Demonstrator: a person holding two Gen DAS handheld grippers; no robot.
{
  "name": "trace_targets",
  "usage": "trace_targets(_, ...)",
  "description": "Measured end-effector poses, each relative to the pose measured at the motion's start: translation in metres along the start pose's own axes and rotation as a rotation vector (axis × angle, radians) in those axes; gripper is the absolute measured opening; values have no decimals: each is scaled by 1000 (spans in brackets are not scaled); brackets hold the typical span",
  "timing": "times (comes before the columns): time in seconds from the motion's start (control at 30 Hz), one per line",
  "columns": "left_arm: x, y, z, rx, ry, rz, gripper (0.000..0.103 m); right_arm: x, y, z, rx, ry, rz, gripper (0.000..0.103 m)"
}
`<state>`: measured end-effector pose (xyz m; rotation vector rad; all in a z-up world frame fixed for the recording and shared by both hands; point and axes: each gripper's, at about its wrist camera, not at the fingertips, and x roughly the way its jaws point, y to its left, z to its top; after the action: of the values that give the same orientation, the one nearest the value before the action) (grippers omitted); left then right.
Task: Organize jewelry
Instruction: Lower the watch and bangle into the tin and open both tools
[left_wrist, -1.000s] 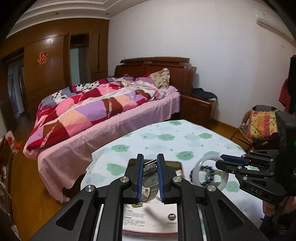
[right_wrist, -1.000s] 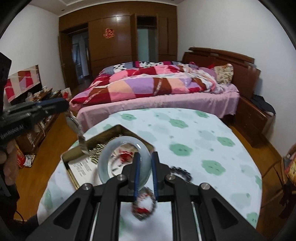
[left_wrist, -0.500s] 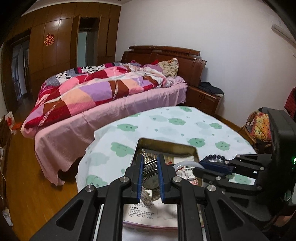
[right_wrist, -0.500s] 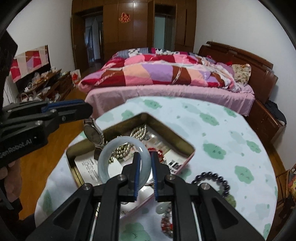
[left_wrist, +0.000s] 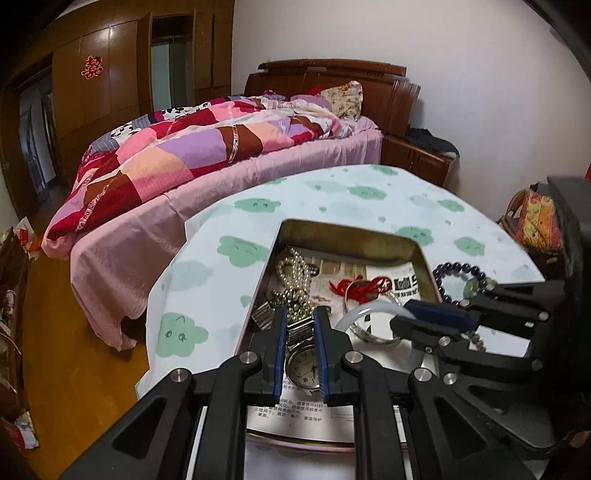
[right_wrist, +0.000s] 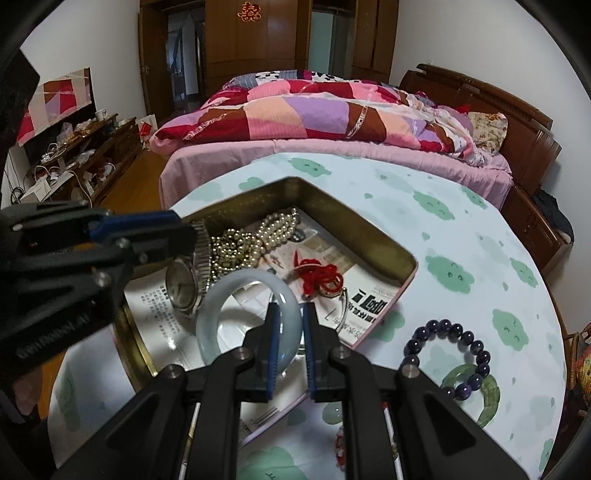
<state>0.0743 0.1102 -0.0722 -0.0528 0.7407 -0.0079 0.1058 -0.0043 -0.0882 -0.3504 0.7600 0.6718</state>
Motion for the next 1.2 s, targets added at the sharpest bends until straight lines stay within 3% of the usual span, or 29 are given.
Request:
trace_targets(0.53,6,-3,-2,13,13,38,15,6,-3,0,20,6,8,15)
trace_targets(0.63,5,-4,-2,22,10,46,15,5,-4,0,26,0,8,32)
trace_targets(0.7,3,-4,-1,22,5,54,27,2,-4,0,26,-14,9,42)
trace_targets(0.8,-2,-4,0,20,-15,63,47,0,-5,1,30,-20,7,44)
trace_targets(1.07,-11,-2,4,6,-57,106,71,-6,-6,1,38,-46,7,56)
trace_targets(1.2,-13,-1,4,-2,-63,112,72,-12,-10,1,50,-62,12,58)
